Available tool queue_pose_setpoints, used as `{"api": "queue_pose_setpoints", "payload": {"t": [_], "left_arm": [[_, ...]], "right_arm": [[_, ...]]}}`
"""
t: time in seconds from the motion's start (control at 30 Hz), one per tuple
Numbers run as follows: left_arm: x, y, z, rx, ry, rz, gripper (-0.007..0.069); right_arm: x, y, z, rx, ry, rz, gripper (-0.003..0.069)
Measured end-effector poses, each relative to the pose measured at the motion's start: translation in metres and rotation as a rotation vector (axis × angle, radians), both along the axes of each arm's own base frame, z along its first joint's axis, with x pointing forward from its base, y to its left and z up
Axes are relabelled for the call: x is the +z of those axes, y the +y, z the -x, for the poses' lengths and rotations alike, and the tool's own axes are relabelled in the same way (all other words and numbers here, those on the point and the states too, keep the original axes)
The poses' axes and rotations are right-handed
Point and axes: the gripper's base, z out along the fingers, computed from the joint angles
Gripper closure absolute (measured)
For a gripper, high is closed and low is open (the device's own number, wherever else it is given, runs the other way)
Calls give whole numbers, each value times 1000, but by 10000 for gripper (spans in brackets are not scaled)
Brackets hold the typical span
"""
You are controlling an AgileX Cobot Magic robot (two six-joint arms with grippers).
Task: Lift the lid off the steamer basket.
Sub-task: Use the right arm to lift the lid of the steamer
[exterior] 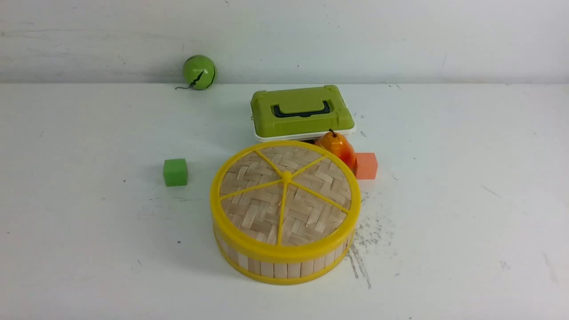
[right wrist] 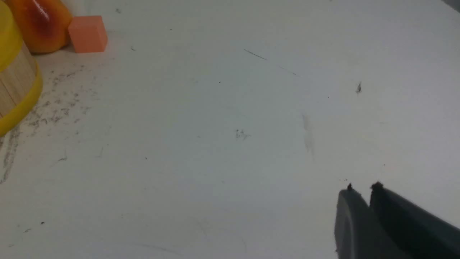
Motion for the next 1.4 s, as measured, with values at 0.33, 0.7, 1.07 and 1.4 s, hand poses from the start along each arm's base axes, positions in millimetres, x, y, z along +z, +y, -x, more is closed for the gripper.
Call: {"api": "queue_pose_setpoints", "payload": {"t": [0.33,0.7,1.07,1.4], "left_arm": [[0,0,0,0,0,-1,386],[0,0,0,0,0,-1,386],[0,0,0,0,0,-1,386],[0,0,0,0,0,-1,386]], "right_arm": [[0,0,0,0,0,0,578],[0,0,0,0,0,0,566],[0,0,0,0,0,0,552],[0,1,0,-2,-4,-51,540]]}}
